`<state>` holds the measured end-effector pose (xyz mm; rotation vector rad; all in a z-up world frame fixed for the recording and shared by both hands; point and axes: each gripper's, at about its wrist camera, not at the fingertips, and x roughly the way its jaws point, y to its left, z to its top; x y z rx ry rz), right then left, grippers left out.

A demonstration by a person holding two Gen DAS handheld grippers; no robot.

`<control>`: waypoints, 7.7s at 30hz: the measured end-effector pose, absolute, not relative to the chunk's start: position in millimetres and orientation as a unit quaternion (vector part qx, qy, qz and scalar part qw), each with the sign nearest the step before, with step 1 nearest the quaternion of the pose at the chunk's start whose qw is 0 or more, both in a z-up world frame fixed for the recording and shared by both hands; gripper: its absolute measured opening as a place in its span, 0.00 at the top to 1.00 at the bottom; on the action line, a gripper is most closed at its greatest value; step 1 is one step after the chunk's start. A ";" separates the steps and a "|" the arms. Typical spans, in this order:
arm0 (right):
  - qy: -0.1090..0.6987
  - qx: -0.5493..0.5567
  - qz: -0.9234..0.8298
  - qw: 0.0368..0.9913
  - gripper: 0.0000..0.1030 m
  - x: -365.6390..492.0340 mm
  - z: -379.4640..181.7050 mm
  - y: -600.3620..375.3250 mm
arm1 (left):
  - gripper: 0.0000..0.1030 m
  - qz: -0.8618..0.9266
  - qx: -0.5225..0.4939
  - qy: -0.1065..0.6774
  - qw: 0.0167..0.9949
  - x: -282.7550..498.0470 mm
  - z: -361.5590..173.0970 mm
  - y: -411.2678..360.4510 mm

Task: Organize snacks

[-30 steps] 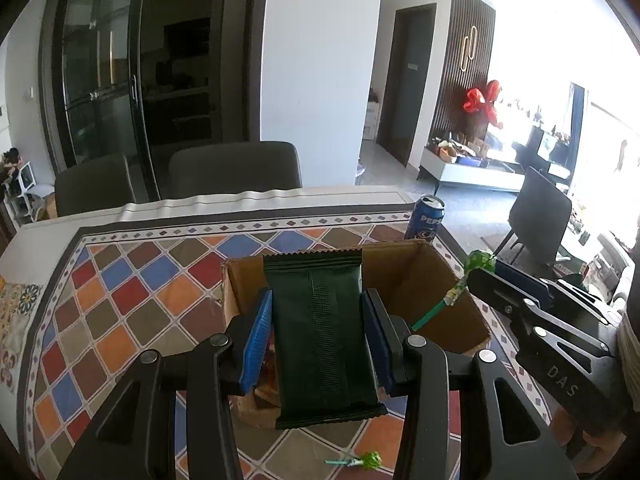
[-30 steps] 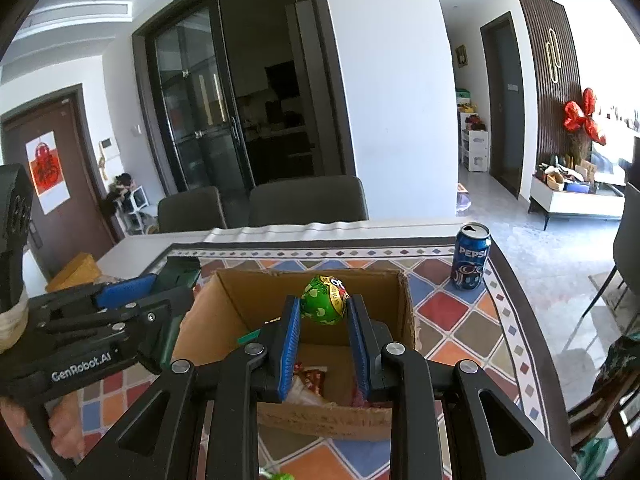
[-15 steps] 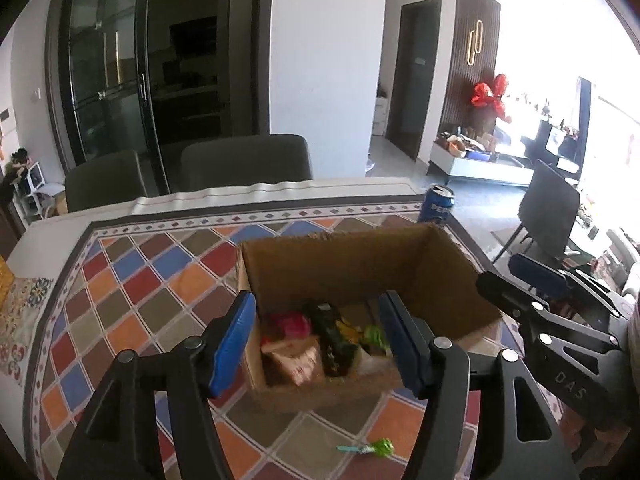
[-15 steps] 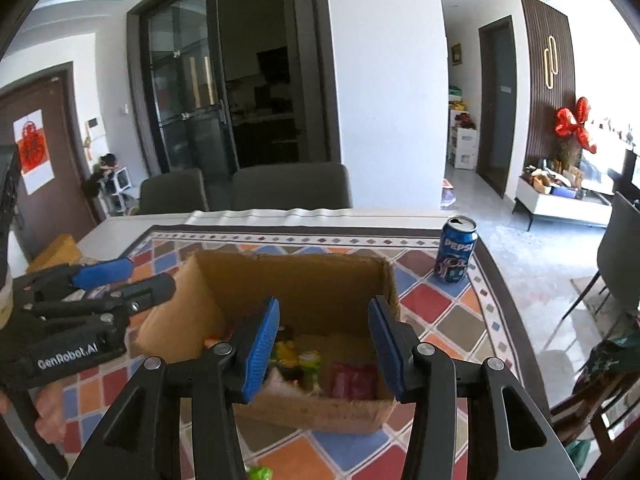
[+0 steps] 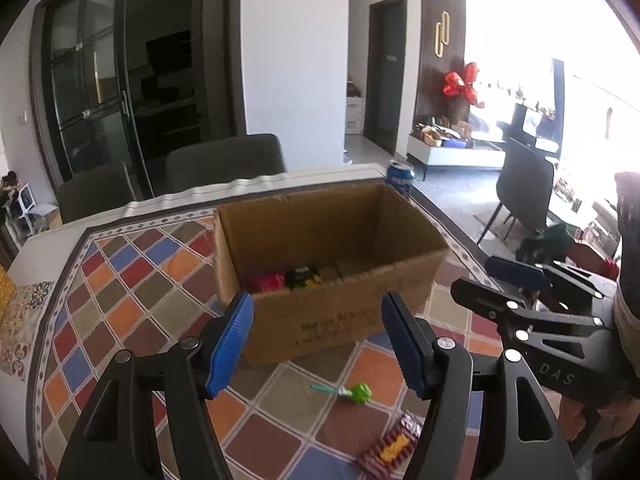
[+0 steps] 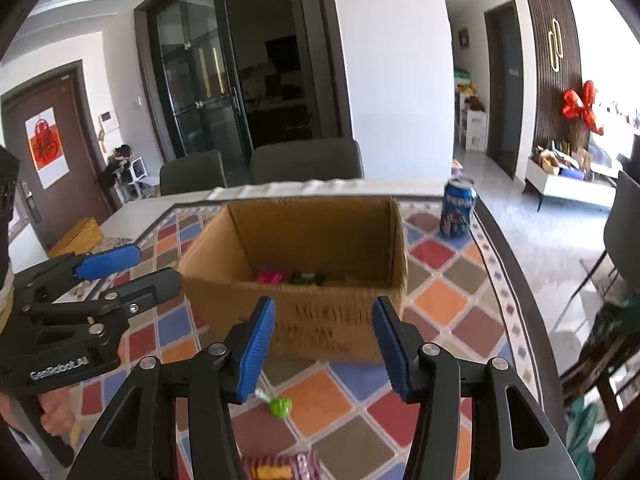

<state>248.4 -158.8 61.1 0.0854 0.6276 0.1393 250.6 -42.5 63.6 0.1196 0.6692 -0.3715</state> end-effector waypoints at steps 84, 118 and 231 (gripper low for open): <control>0.461 0.016 0.126 0.879 0.43 235.4 -66.8 -117.2 | 0.63 -0.123 -0.001 0.481 0.868 214.9 -81.7 -8.1; 0.464 0.017 0.134 0.876 0.74 272.0 -75.5 -96.4 | 0.63 -0.085 -0.019 0.449 0.889 241.0 -63.6 4.5; 0.240 0.010 0.017 0.970 0.18 141.2 89.4 -151.1 | 0.07 -0.074 0.031 0.238 0.968 145.9 91.0 -8.8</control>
